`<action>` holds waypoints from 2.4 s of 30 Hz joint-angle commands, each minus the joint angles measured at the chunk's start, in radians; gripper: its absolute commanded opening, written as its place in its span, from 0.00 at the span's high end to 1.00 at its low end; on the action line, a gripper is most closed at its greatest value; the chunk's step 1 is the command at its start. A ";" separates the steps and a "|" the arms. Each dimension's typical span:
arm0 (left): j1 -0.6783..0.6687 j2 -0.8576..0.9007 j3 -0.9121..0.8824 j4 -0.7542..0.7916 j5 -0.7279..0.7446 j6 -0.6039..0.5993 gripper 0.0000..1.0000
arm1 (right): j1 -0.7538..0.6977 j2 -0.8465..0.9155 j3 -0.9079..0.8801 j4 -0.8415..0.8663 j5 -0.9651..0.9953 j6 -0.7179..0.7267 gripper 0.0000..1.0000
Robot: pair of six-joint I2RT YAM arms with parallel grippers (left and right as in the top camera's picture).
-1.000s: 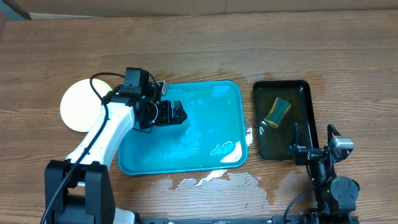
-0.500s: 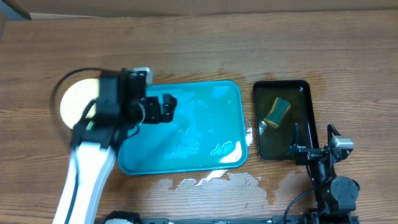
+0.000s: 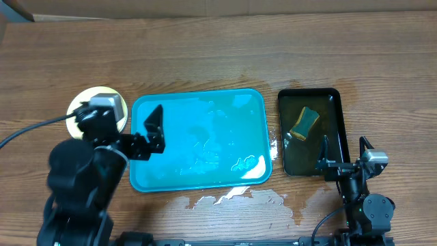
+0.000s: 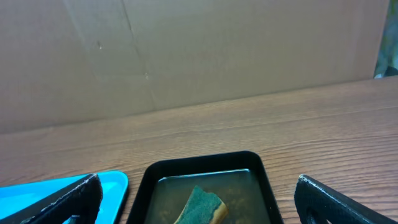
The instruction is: Clean dirty plates on tray and stack at the side
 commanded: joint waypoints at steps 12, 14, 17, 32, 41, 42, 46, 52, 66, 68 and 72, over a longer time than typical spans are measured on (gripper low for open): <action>0.066 -0.448 -0.386 0.152 -0.016 0.006 0.00 | -0.004 -0.006 -0.010 0.006 -0.002 -0.003 0.00; 0.065 -0.494 -0.481 0.268 -0.016 -0.044 0.00 | -0.004 -0.006 -0.010 0.006 -0.002 -0.003 0.00; 0.065 -0.551 -0.622 0.488 -0.016 -0.119 0.00 | -0.004 -0.006 -0.010 0.006 -0.002 -0.003 0.00; 0.069 -0.692 -1.007 0.915 -0.028 -0.183 0.00 | -0.004 -0.006 -0.010 0.006 -0.003 -0.003 0.00; 0.069 -0.692 -1.052 0.599 -0.044 -0.184 0.00 | -0.004 -0.006 -0.010 0.005 -0.003 -0.003 0.00; 0.069 -0.692 -1.052 0.562 -0.044 -0.184 0.00 | -0.004 -0.006 -0.010 0.006 -0.002 -0.003 0.00; 0.069 -0.691 -1.052 0.563 -0.047 -0.176 0.00 | -0.004 -0.006 -0.010 0.005 -0.002 -0.003 0.00; 0.069 -0.690 -1.052 0.563 -0.047 -0.176 0.00 | -0.004 -0.006 -0.010 0.006 -0.002 -0.003 0.00; 0.069 -0.690 -1.052 0.563 -0.047 -0.176 0.00 | -0.004 -0.006 -0.010 0.006 -0.003 -0.003 0.00; 0.069 -0.690 -1.052 0.563 -0.047 -0.176 0.00 | -0.004 -0.006 -0.010 0.006 -0.002 -0.003 0.00; 0.069 -0.690 -1.052 0.563 -0.047 -0.176 0.00 | -0.004 -0.006 -0.010 0.006 -0.003 -0.003 0.00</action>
